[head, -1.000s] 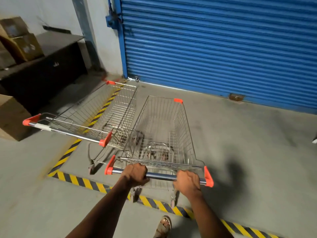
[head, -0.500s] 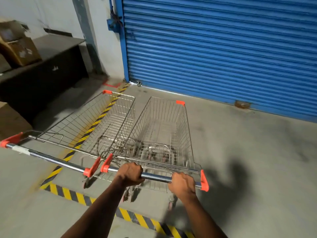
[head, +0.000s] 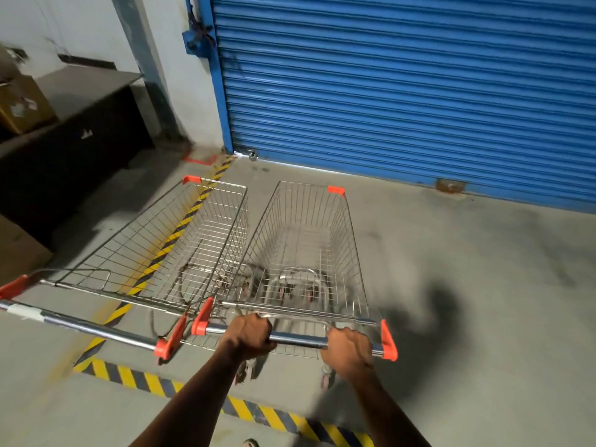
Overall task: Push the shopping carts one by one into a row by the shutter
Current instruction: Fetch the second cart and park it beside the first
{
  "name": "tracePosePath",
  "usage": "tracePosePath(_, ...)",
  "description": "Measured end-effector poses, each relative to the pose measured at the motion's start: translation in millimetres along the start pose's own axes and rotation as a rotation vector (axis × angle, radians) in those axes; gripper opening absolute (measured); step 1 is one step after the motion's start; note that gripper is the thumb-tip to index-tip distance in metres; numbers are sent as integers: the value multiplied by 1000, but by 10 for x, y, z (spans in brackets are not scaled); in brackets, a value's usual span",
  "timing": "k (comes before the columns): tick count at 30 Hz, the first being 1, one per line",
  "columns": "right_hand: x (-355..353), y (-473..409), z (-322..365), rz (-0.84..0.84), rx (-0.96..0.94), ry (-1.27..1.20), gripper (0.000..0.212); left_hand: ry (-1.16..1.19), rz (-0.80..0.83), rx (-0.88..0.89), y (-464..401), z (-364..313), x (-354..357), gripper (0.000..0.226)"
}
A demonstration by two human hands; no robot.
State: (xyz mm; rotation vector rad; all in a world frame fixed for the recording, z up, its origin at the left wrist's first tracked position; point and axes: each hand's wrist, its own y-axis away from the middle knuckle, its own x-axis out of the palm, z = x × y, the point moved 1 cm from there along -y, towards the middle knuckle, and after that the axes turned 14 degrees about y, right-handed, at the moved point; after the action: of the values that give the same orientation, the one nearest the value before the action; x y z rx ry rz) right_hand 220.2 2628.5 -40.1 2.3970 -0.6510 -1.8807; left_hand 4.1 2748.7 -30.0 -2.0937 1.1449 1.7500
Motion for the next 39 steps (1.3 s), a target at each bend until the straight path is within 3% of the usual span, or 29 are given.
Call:
tracePosePath(8,35,111,30,-1,-9,-20,28,34,-28,50,150,19,69,41)
tracePosePath(15,1,138,54,0,22,-51,29,158,-89,179,301,64,-24,29)
tracePosePath(31,-57,178,90,23,-4,-64,23,77,-36,144,213,121,62,32)
tracePosePath(39,-69,176,86,58,-10,-72,24,150,23,159,160,157,69,21)
